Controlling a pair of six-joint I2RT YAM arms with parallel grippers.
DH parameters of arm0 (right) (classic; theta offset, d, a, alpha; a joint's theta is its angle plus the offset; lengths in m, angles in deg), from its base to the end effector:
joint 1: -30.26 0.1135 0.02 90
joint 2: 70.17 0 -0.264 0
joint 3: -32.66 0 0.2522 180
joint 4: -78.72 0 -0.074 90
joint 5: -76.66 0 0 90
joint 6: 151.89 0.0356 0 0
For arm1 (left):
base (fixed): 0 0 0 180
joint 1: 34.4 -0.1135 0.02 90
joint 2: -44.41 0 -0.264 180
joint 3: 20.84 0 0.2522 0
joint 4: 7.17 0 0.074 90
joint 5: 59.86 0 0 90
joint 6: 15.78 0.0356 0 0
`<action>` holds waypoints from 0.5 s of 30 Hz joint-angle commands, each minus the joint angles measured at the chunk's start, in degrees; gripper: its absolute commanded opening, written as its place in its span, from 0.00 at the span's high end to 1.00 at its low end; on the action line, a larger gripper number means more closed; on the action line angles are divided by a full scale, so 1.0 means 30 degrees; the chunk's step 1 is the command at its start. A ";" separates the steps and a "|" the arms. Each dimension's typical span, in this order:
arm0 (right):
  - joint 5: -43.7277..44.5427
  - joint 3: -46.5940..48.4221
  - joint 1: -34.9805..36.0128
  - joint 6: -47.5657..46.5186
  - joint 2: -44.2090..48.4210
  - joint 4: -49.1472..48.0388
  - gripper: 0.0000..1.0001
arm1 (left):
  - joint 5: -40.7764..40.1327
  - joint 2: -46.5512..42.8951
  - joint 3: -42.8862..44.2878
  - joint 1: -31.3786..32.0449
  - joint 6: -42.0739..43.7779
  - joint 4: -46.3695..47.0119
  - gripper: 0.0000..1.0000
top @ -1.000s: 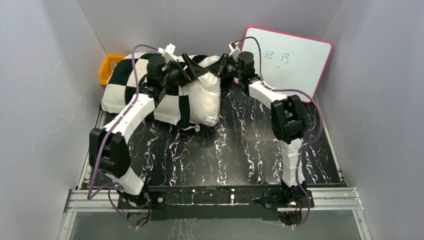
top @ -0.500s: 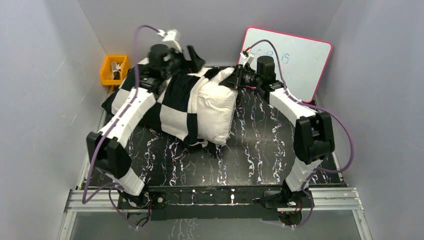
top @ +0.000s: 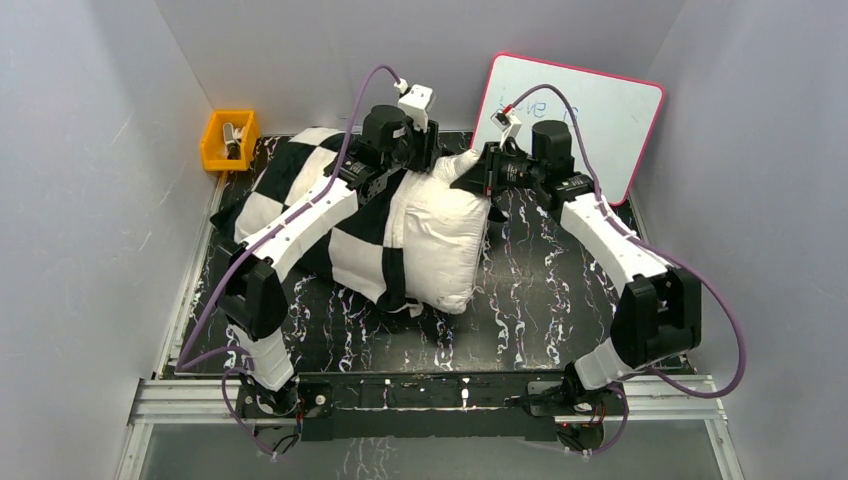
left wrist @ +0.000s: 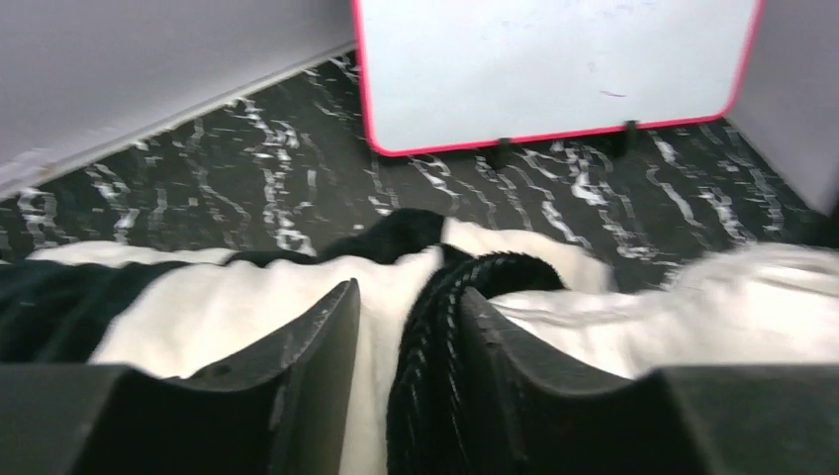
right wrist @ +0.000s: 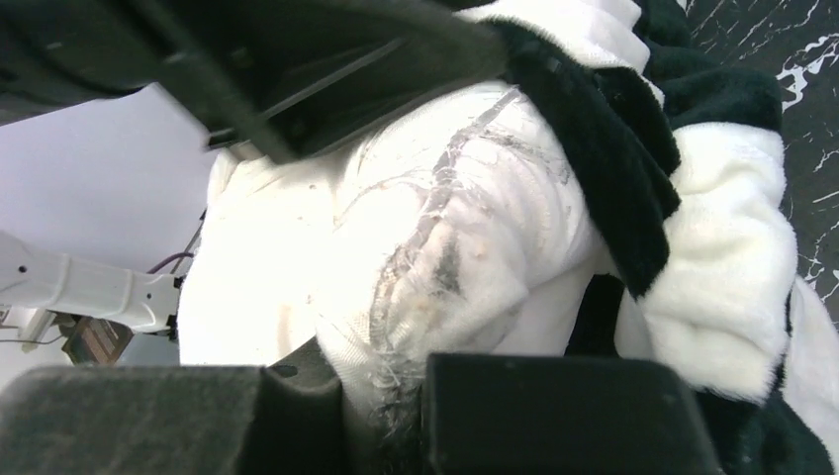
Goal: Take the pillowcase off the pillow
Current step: Remove the pillow from the pillowcase.
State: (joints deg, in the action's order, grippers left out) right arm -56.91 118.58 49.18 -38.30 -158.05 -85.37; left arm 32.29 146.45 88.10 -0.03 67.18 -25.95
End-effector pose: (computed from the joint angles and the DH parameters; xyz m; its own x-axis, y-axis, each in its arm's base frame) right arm 0.3300 0.1391 0.3381 -0.6084 0.0980 -0.7876 -0.6678 0.4730 0.5747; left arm 0.3564 -0.2454 0.3794 -0.2415 0.0168 -0.9703 0.5691 0.8123 -0.1276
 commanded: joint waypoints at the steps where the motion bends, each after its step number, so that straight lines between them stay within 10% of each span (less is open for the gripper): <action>1: -0.2357 0.0135 0.0197 -0.0255 0.3004 -0.0196 1.00 | -0.4218 0.0040 0.0627 -0.0271 0.1812 -0.0271 0.66; 5: -0.1978 -0.0468 0.0149 0.0337 0.4246 -0.0244 1.00 | -0.5245 0.0517 0.0974 -0.1010 0.2261 -0.0948 1.00; 15: 0.2464 0.0251 -0.2641 0.1960 0.9675 -0.0987 1.00 | -0.8326 0.2954 0.1280 -0.6404 0.1926 -0.1793 1.00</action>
State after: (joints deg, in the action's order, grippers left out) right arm -52.08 115.87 46.07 -36.24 -142.27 -79.40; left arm 17.50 153.86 92.16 -9.64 72.90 -29.07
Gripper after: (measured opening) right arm 0.165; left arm 0.009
